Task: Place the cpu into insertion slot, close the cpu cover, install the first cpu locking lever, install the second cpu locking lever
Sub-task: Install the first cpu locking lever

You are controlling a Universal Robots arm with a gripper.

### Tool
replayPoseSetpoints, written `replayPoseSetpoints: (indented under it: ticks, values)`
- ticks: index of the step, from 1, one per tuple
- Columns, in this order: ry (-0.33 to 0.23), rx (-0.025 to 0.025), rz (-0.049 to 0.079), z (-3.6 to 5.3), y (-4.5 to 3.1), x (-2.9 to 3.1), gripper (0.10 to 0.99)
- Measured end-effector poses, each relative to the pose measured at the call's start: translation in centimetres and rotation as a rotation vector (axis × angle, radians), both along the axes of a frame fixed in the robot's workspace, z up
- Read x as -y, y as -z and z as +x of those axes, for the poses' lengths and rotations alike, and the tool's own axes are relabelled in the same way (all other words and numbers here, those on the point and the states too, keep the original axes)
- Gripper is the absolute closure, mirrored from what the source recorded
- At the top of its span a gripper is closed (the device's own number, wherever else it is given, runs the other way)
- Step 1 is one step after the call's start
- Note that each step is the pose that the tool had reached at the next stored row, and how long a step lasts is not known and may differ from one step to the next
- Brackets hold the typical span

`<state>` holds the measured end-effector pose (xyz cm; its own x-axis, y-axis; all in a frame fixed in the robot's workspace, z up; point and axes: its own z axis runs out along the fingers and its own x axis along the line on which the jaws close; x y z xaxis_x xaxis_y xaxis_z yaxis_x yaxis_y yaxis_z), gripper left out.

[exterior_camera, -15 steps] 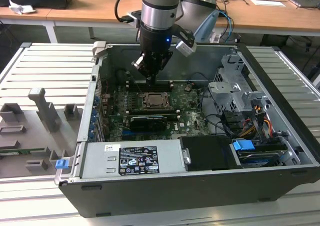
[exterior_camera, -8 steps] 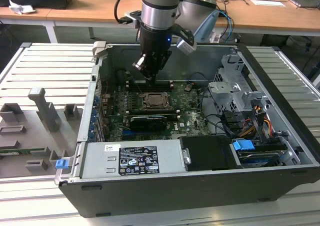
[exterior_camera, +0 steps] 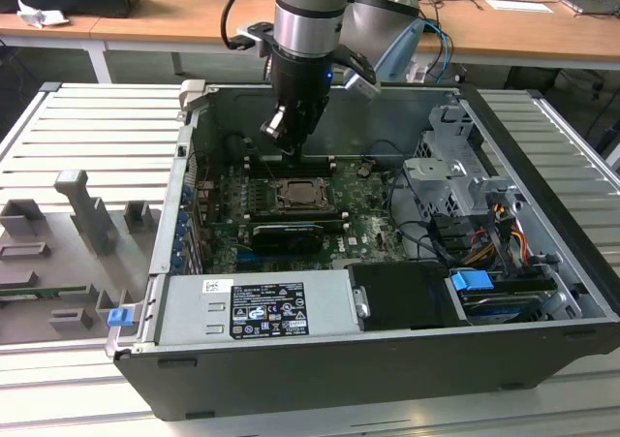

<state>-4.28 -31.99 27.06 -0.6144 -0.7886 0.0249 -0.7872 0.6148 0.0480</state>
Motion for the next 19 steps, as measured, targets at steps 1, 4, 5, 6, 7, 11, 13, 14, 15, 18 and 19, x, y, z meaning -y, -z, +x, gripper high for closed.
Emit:
replayPoseSetpoints:
  ticks: [1, 4, 5, 6, 7, 11, 13, 14, 15, 18, 19]
  values:
    - [-0.010, 0.0000, 0.000, 0.00, 0.00, 0.00, 0.980]
    - [-0.064, 0.0000, 0.000, 0.00, 0.00, 0.00, 0.980]
    - [-0.080, 0.0000, 0.000, 0.00, 0.00, 0.00, 0.980]
    - [-0.093, 0.0000, 0.000, 0.00, 0.00, 0.00, 0.980]
    - [-0.102, 0.0000, 0.000, 0.00, 0.00, 0.00, 0.980]
    - [-0.183, 0.0000, 0.000, -0.01, 0.00, 0.00, 0.980]
    - [-0.182, 0.0001, 0.000, -0.20, 0.01, 0.00, 0.980]
    - [-0.174, 0.0001, 0.000, -0.27, 0.01, 0.00, 0.980]
    - [-0.164, 0.0001, 0.000, -0.27, 0.01, 0.00, 0.980]
    - [-0.113, 0.0002, 0.000, -0.28, 0.02, 0.00, 0.980]
    - [-0.087, 0.0001, 0.000, -0.28, 0.02, 0.00, 0.980]
